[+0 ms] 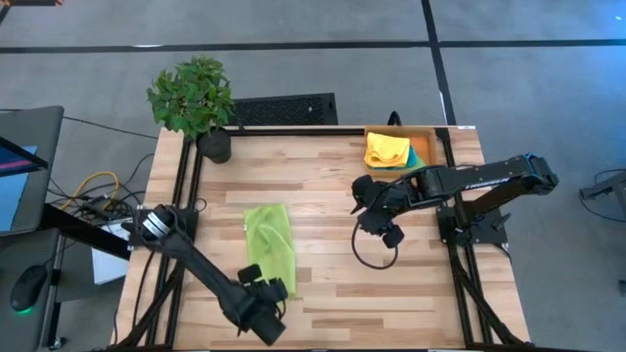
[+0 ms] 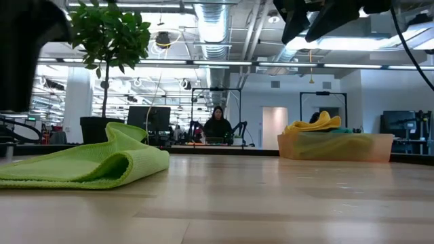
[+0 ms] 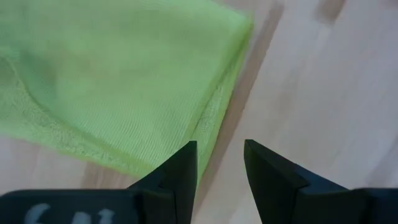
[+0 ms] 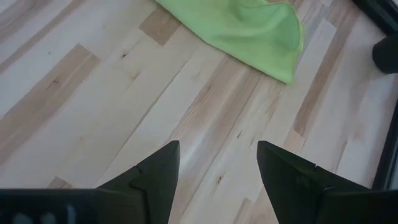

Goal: Fold microfiber towels
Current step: Fold the light green microfiber towel

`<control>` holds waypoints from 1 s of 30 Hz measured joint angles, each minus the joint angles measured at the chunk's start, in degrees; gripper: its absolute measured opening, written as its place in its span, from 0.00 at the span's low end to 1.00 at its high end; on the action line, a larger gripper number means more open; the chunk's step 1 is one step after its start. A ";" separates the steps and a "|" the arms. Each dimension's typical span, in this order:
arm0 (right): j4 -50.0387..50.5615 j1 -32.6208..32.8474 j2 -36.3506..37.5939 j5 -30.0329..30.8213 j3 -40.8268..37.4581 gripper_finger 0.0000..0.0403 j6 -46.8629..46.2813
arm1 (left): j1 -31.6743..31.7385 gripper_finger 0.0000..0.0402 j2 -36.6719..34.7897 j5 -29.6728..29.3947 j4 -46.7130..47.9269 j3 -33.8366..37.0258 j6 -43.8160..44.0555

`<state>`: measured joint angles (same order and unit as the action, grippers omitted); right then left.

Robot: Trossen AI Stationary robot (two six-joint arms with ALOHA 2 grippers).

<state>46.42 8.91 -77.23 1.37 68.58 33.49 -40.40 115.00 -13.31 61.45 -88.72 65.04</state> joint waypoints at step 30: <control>2.57 0.02 0.00 -0.09 0.00 0.59 -3.58 | 0.30 0.31 4.22 0.13 -3.13 4.92 -12.13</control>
<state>48.99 8.93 -77.23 1.28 68.58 29.91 -40.10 119.22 -13.18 58.31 -83.80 52.90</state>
